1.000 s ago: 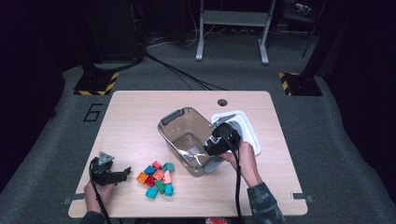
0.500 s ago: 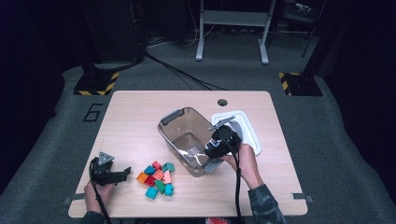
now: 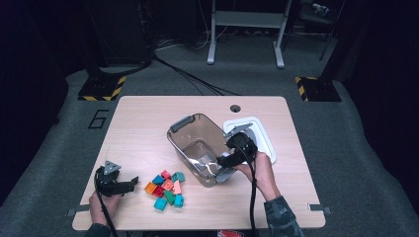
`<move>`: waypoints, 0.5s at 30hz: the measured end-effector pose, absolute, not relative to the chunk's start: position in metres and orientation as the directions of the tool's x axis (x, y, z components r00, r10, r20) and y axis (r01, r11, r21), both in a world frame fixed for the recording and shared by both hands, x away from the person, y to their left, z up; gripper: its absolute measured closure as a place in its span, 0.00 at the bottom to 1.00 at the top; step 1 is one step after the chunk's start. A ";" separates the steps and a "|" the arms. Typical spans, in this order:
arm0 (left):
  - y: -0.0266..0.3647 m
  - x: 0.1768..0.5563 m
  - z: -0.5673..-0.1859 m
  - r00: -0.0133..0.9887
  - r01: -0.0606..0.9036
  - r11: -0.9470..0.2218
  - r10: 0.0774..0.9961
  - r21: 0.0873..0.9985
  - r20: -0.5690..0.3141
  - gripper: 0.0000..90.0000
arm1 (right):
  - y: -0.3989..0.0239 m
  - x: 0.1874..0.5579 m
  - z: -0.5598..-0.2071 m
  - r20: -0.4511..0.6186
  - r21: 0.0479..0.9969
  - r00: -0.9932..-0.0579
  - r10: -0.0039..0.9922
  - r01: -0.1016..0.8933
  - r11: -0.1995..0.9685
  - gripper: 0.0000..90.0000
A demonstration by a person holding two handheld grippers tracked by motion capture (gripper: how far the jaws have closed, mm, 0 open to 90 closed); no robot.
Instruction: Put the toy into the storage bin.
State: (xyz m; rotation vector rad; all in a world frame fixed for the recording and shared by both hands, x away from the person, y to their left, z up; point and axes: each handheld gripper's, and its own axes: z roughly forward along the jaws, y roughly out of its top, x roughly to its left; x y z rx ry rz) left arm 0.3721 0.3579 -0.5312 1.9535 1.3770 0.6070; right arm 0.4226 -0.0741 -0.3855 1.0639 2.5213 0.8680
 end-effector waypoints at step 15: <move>0.358 0.372 -0.531 0.336 0.632 -0.226 0.942 0.742 0.001 0.11 | -0.120 0.407 -0.382 -0.002 0.696 -0.613 0.790 0.567 0.441 0.07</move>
